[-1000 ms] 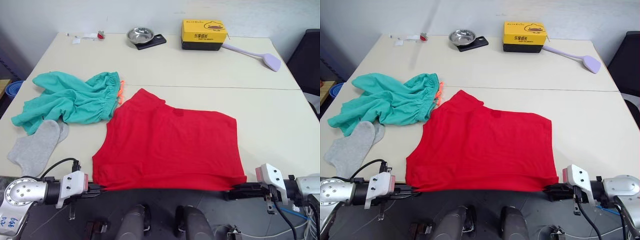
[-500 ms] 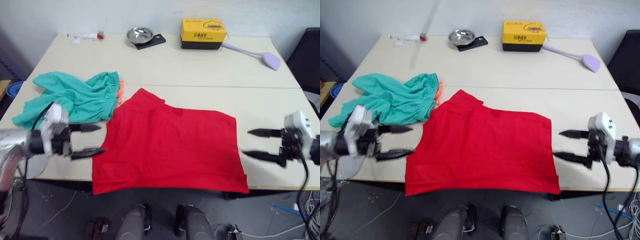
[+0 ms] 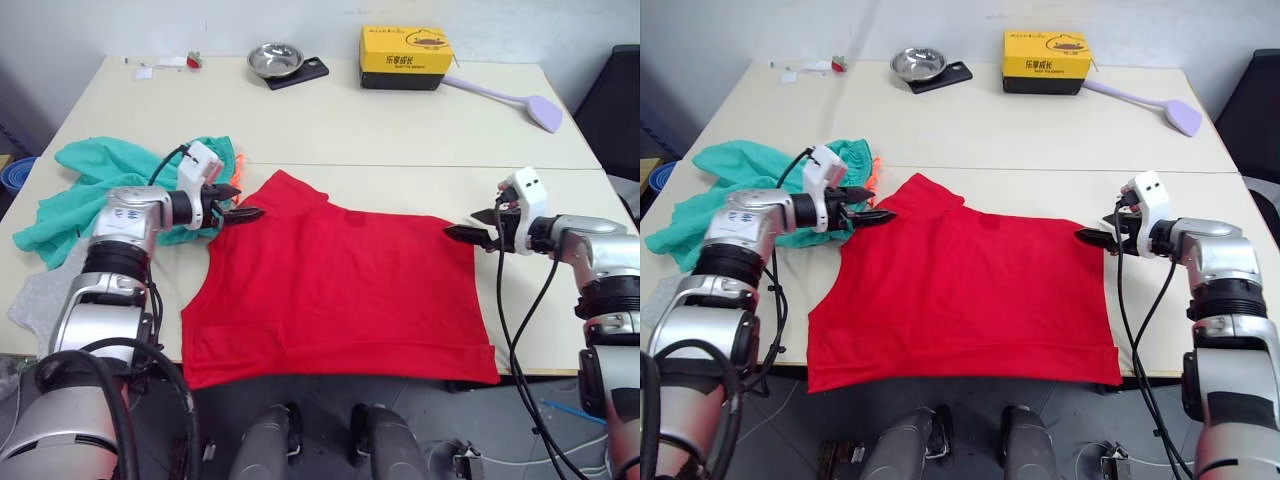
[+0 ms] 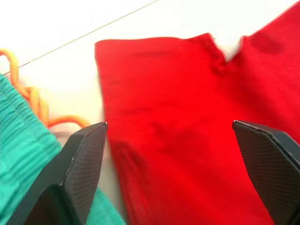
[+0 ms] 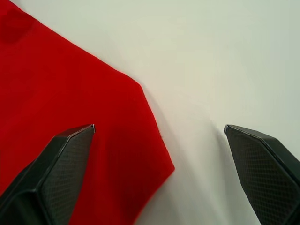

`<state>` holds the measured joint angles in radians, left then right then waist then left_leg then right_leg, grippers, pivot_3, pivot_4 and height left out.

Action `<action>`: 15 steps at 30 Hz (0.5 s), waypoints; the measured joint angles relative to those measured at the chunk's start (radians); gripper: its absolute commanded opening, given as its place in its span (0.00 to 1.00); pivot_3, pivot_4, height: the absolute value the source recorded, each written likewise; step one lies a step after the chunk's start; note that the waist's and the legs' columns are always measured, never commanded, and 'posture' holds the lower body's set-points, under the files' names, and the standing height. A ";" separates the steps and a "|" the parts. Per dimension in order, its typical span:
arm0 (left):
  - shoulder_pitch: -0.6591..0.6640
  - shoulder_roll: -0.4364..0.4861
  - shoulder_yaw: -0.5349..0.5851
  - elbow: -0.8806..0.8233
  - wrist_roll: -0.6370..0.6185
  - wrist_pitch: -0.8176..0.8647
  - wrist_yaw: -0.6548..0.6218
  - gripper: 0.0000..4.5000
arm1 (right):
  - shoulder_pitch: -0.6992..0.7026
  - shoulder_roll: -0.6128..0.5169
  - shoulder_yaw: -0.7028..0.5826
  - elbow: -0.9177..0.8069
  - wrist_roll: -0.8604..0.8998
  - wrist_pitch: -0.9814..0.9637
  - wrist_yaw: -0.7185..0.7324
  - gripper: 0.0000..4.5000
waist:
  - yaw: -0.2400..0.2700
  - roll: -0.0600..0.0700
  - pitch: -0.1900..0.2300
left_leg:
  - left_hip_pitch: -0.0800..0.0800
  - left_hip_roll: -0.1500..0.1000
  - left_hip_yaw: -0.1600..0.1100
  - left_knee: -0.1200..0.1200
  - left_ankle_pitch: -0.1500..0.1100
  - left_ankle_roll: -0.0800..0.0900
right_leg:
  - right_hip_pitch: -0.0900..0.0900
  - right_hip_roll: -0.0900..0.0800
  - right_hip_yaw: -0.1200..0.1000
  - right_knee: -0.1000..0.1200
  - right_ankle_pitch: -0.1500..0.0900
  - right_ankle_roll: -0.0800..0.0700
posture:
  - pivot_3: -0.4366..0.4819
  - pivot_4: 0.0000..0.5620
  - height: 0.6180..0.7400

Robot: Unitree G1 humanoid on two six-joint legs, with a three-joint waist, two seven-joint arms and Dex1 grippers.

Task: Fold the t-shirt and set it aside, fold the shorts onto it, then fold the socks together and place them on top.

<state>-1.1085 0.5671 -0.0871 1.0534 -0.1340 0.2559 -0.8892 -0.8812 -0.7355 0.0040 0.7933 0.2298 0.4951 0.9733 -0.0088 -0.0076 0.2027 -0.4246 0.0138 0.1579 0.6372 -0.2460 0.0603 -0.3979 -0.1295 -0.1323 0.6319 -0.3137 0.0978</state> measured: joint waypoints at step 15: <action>-0.083 -0.062 0.014 0.210 0.142 -0.069 0.108 0.65 | -0.038 0.033 0.014 0.078 -0.045 -0.035 0.052 0.70 | -0.020 -0.001 0.000 | 0.000 0.000 -0.001 0.008 0.000 0.001 | 0.000 -0.005 0.001 0.008 0.001 0.001 | 0.48 0.27 1.00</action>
<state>-1.1915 0.5049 -0.0729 1.2632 0.0076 0.1870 -0.7808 -0.9196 -0.7029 0.0176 0.8708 0.1853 0.4604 1.0249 -0.0291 -0.0085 0.2032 -0.4245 0.0136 0.1571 0.6448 -0.2463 0.0617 -0.3979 -0.1342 -0.1313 0.6396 -0.3132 0.0985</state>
